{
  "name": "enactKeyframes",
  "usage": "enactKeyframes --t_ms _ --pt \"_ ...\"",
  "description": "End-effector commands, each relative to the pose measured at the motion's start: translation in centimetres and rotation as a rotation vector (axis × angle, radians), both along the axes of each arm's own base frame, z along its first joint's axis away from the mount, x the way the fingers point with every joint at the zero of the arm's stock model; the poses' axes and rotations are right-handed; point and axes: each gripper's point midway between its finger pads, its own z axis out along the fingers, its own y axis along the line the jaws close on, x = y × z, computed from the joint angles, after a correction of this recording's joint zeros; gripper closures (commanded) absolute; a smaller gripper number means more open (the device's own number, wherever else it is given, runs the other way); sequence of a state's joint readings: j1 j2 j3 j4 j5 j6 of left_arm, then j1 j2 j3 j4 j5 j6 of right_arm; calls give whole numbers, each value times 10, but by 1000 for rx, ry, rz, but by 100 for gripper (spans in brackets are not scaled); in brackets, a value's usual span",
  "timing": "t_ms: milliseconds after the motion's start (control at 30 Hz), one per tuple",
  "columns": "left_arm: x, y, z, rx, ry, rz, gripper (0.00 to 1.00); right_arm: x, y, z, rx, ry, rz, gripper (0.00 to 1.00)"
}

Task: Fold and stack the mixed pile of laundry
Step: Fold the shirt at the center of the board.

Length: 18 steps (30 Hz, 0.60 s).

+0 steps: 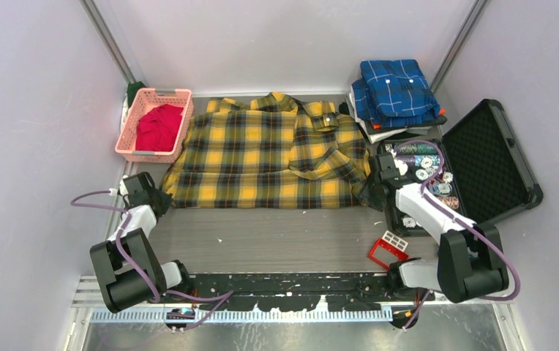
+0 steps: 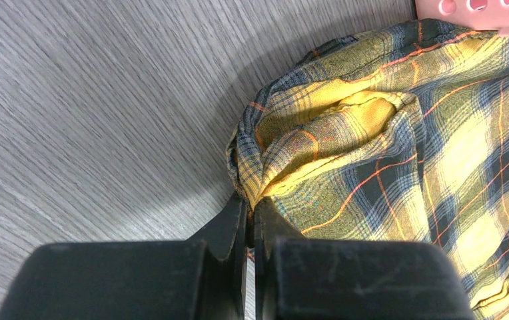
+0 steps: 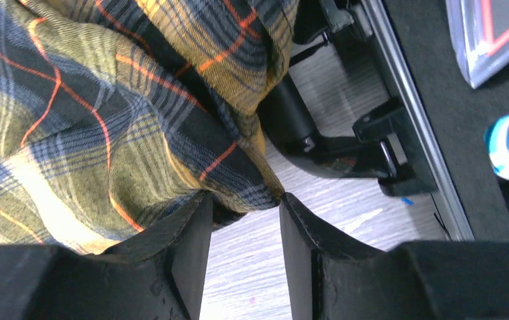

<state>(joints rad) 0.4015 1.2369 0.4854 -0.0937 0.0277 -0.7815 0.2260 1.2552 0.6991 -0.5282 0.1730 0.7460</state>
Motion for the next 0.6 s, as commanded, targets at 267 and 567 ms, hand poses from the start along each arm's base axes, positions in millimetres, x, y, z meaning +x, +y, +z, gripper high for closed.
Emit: enactKeyframes --t_ms 267,567 --pt "5 8 7 33 -44 11 100 50 1 14 10 -137 73 53" --pt "6 8 7 35 -45 9 100 64 8 9 32 -139 109 79"
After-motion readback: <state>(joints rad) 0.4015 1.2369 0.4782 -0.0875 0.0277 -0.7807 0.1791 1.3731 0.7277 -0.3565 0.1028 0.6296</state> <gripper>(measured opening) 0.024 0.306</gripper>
